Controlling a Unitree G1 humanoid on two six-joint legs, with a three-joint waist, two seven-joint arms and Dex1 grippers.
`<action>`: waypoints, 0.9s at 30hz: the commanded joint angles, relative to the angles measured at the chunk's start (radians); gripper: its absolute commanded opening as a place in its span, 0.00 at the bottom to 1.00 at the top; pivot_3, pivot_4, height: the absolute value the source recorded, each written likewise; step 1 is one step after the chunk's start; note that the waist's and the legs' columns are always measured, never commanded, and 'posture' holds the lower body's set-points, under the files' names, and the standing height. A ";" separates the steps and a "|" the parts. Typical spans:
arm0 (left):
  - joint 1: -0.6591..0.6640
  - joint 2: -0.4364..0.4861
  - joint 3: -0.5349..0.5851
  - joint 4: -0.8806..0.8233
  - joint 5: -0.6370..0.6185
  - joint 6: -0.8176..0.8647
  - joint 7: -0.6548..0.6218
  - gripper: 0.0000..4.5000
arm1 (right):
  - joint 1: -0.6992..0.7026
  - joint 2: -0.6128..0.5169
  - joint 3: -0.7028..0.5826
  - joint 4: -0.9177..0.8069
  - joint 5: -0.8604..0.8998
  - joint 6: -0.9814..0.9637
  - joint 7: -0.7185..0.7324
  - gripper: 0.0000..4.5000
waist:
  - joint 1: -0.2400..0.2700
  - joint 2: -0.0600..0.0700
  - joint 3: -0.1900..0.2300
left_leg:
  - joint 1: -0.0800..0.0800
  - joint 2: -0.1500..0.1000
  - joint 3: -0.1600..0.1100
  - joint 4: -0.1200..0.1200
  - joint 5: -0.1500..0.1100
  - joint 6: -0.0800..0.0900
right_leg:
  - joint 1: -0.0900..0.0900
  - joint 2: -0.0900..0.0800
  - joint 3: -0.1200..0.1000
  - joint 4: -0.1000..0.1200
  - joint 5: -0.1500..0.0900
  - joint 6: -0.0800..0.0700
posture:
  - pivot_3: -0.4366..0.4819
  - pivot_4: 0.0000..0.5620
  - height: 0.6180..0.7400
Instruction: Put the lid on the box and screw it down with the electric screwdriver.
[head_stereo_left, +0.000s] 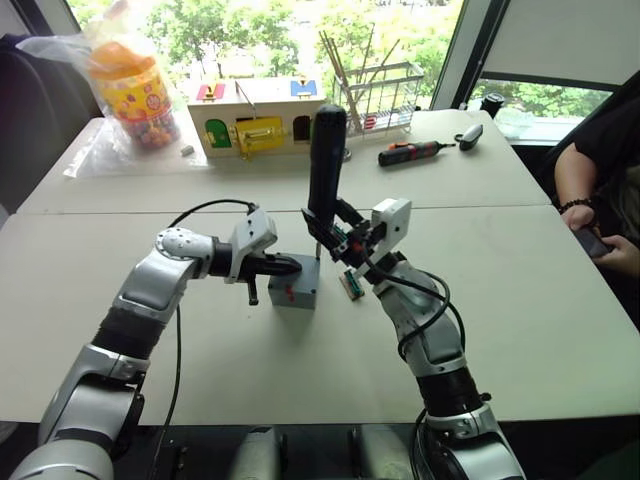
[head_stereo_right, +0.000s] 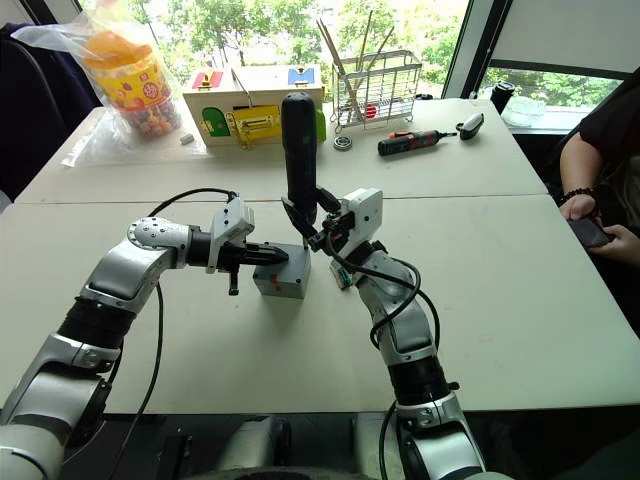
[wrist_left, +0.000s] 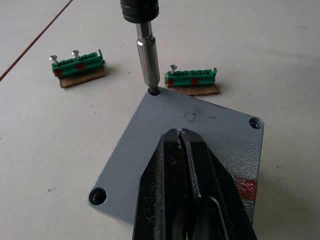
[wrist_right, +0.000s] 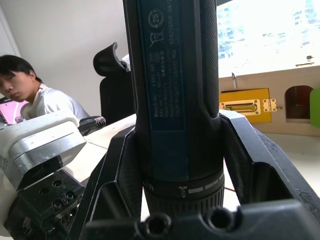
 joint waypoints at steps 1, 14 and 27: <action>0.025 0.006 -0.031 0.016 0.040 0.012 0.005 0.00 | 0.048 0.001 0.026 0.105 -0.029 0.029 -0.009 0.41 | 0.000 0.000 -0.004 | 0.000 0.000 0.000 0.000 0.000 0.000 | 0.000 0.000 0.000 0.000 0.000 0.000 | 0.48 0.27 1.00; 0.025 -0.002 -0.042 0.029 0.048 -0.001 0.009 0.00 | 0.087 -0.016 0.030 0.111 -0.037 0.006 -0.020 0.41 | 0.002 0.000 -0.011 | 0.001 0.000 0.000 0.000 0.000 0.000 | 0.002 0.000 0.000 -0.001 0.000 0.000 | 0.48 0.27 1.00; 0.026 -0.011 -0.041 0.033 0.055 -0.005 0.006 0.00 | 0.077 -0.027 0.020 0.083 -0.031 0.012 -0.024 0.41 | 0.004 -0.001 -0.013 | 0.001 0.000 -0.001 -0.001 0.000 0.000 | 0.002 0.000 0.000 -0.002 0.000 0.000 | 0.48 0.27 1.00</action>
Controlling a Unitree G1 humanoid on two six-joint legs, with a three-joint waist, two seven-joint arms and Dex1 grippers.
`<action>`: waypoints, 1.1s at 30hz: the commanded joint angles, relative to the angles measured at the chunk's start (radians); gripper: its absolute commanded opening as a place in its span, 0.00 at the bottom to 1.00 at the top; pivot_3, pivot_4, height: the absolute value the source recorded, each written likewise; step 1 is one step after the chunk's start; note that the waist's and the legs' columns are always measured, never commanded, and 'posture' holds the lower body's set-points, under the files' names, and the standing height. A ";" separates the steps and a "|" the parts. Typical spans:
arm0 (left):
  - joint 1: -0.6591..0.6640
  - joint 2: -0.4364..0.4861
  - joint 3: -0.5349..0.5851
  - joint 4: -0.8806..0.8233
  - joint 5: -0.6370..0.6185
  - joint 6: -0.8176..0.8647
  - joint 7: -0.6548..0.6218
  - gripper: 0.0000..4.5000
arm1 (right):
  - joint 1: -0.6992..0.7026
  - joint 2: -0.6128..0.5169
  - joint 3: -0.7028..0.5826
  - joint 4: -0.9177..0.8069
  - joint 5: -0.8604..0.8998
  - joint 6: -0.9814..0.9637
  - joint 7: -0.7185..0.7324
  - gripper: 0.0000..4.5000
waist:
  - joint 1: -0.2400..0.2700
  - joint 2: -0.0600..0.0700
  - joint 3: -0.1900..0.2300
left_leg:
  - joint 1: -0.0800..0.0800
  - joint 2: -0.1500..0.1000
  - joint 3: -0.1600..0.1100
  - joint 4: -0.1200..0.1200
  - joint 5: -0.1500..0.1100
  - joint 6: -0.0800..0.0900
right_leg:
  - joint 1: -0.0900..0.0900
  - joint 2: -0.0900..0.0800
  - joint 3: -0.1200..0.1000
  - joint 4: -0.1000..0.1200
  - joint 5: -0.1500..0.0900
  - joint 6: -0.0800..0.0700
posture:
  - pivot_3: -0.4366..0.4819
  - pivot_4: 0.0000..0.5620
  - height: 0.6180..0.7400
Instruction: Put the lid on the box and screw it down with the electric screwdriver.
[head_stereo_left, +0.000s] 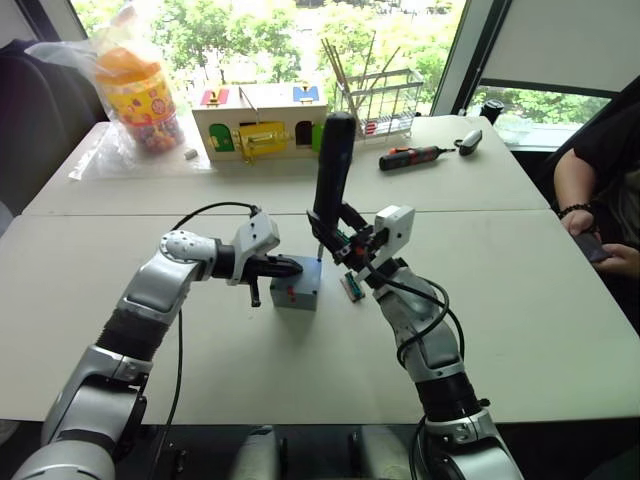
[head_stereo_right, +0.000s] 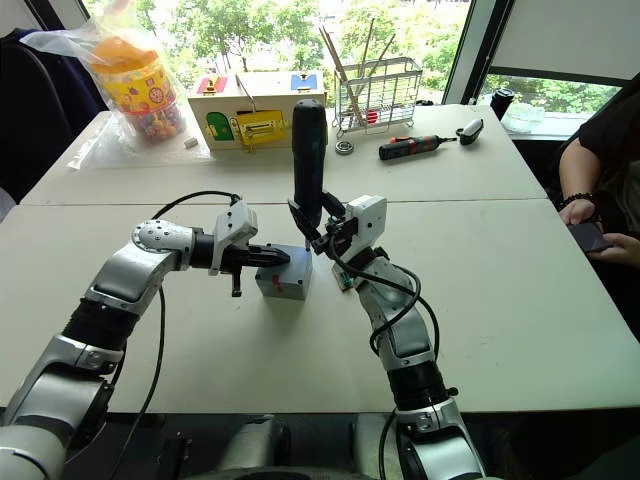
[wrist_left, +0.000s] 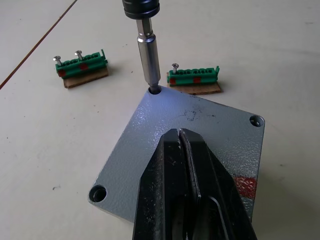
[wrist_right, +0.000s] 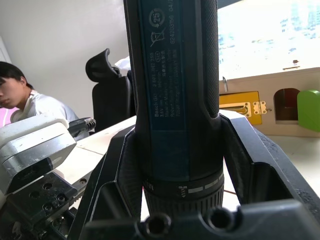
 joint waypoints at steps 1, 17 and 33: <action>0.021 0.001 -0.032 0.024 0.035 0.013 -0.002 0.00 | 0.048 -0.024 0.018 0.058 -0.028 0.063 0.000 0.41 | 0.000 0.000 0.000 | 0.000 0.000 0.000 0.000 0.000 0.000 | 0.000 0.000 0.000 0.000 0.000 0.000 | 0.48 0.27 1.00; 0.052 -0.023 -0.050 0.060 0.058 -0.029 0.018 0.00 | -0.162 -0.075 -0.121 -0.289 0.091 0.268 -0.104 0.41 | 0.027 0.003 0.004 | -0.004 0.000 0.000 0.000 0.000 0.000 | -0.001 -0.002 0.000 -0.006 0.000 0.000 | 0.48 0.27 1.00; -0.082 -0.085 0.193 -0.046 -0.198 0.219 0.081 0.00 | -0.448 -0.396 -0.542 -0.375 0.551 1.196 -0.340 0.41 | 0.027 0.006 0.012 | -0.034 -0.002 -0.003 0.002 0.000 0.000 | -0.027 -0.003 -0.002 -0.005 0.001 0.000 | 0.48 0.27 1.00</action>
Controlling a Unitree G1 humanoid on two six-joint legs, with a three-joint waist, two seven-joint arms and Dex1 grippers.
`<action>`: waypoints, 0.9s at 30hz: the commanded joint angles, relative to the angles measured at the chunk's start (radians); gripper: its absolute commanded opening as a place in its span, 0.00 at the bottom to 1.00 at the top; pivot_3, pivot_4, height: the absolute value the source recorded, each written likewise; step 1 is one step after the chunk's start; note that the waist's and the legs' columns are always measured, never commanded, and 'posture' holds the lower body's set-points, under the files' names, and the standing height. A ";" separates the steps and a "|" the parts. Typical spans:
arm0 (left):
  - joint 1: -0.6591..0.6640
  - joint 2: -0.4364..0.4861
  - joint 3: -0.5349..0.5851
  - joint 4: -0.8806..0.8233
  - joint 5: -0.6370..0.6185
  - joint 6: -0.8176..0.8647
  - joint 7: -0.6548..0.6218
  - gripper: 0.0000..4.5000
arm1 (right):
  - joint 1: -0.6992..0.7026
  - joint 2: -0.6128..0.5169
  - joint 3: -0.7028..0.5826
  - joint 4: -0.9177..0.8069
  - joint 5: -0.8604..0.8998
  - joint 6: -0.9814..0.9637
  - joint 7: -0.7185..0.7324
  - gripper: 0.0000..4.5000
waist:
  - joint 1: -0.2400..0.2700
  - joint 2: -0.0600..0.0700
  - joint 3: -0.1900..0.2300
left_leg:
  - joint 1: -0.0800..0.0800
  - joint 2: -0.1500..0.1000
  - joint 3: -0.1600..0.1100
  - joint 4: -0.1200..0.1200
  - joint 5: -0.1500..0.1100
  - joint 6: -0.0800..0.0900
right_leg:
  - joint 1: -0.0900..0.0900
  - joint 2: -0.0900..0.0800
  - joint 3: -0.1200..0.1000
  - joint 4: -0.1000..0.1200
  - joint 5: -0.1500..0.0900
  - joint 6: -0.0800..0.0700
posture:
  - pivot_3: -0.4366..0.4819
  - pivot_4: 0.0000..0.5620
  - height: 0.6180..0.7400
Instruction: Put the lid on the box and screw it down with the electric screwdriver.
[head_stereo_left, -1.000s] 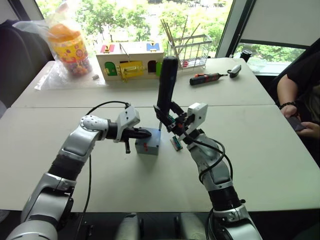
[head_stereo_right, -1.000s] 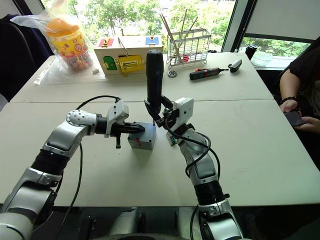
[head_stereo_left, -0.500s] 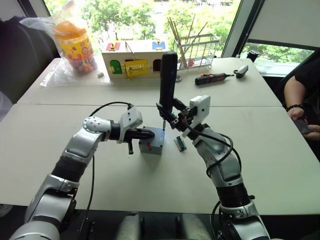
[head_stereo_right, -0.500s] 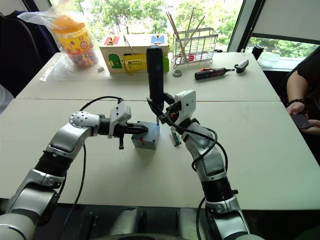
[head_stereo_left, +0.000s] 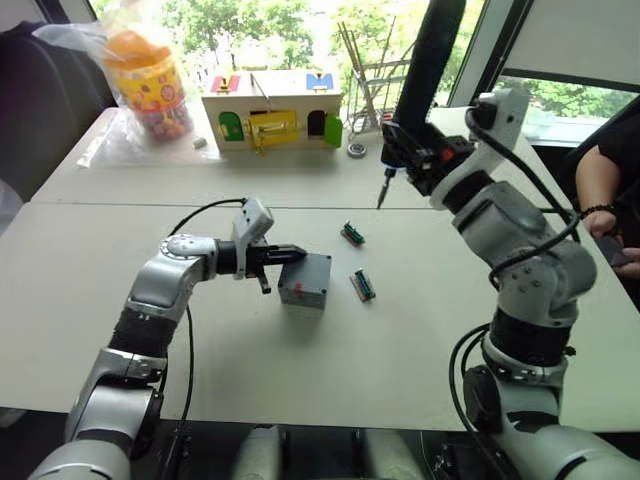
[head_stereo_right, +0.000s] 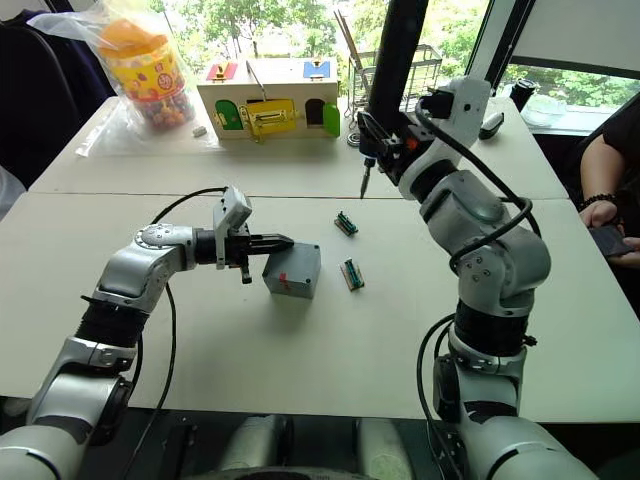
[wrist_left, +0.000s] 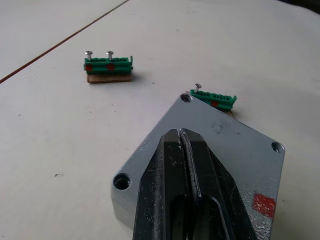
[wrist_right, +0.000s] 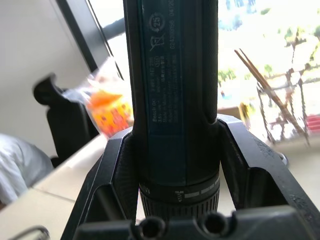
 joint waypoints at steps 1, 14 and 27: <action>-0.065 0.023 0.038 -0.092 -0.079 0.059 -0.043 0.00 | -0.080 -0.169 -0.112 0.004 0.095 0.209 0.032 0.41 | 0.000 0.001 0.001 | -0.007 -0.001 0.000 0.002 0.001 -0.002 | -0.009 -0.001 0.000 0.006 0.000 0.000 | 0.48 0.27 1.00; -0.021 0.151 -0.190 -0.312 0.027 -0.032 -0.198 0.00 | 0.201 -0.691 -0.067 0.424 0.316 0.560 0.213 0.41 | -0.012 0.001 0.009 | -0.008 -0.002 0.008 0.001 0.002 0.004 | -0.012 -0.001 0.005 0.006 0.000 0.000 | 0.48 0.27 1.00; 0.023 0.181 -0.152 -0.313 0.017 -0.006 -0.151 0.00 | 0.195 -0.674 0.062 0.522 0.165 0.560 0.234 0.63 | -0.002 -0.003 0.013 | -0.004 0.001 0.007 0.003 0.001 0.004 | -0.007 0.002 0.005 0.006 0.000 0.000 | 0.48 0.27 1.00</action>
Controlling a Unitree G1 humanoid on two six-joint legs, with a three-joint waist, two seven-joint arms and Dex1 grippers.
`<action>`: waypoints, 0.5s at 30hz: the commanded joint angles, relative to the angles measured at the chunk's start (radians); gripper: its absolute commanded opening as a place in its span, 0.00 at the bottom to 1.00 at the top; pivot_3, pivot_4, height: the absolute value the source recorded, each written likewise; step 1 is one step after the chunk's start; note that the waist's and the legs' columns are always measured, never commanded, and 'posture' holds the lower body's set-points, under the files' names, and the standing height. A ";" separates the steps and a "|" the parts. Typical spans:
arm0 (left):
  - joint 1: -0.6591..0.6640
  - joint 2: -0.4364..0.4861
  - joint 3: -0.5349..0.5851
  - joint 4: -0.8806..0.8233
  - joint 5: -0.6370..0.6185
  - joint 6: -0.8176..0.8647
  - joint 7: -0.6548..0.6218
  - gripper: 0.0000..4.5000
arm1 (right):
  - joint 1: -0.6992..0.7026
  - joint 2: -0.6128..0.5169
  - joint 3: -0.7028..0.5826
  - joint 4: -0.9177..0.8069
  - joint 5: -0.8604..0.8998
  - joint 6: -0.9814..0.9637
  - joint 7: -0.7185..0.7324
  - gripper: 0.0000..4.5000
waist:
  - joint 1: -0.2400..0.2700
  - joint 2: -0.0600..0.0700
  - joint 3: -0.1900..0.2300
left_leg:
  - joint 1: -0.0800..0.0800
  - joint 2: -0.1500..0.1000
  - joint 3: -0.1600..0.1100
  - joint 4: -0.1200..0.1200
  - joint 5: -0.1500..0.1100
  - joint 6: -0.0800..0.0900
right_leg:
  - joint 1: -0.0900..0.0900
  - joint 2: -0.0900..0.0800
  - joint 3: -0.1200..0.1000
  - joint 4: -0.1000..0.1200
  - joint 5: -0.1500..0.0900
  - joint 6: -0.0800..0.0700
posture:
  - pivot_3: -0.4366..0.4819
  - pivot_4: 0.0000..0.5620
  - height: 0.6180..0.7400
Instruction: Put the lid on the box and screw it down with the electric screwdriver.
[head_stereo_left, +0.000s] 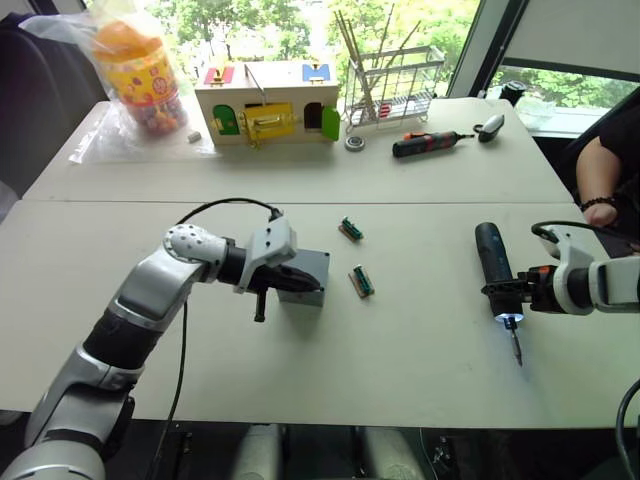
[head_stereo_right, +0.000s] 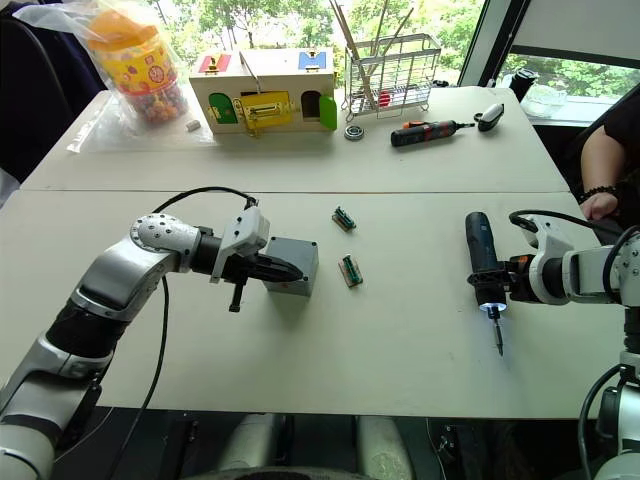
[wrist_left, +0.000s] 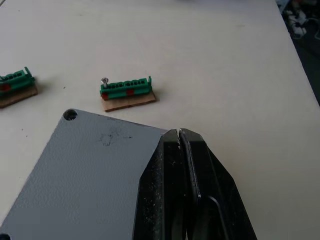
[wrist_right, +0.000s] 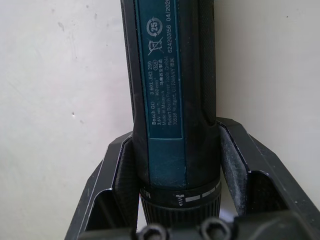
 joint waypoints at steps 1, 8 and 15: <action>-0.003 0.013 0.050 -0.001 -0.014 0.007 0.013 0.00 | 0.006 -0.003 0.012 -0.015 -0.045 0.006 0.022 0.68 | 0.000 0.000 0.000 | 0.000 0.000 0.000 0.000 0.000 0.000 | 0.000 0.000 0.000 0.000 0.000 0.000 | 0.48 0.27 1.00; -0.070 -0.003 0.209 0.192 -0.069 0.030 0.081 0.00 | 0.005 -0.015 -0.003 -0.121 -0.115 -0.094 0.052 0.99 | 0.005 -0.001 0.000 | 0.000 0.000 -0.002 0.001 0.000 0.000 | 0.002 0.000 -0.002 0.000 0.000 0.000 | 0.48 0.27 1.00; -0.032 -0.050 0.354 0.343 -0.067 -0.052 0.207 0.00 | -0.053 0.041 -0.056 -0.393 -0.141 -0.511 0.213 0.99 | -0.006 0.000 0.000 | 0.000 0.000 -0.001 0.000 0.000 0.000 | -0.001 0.000 -0.002 0.000 0.000 0.000 | 0.48 0.27 1.00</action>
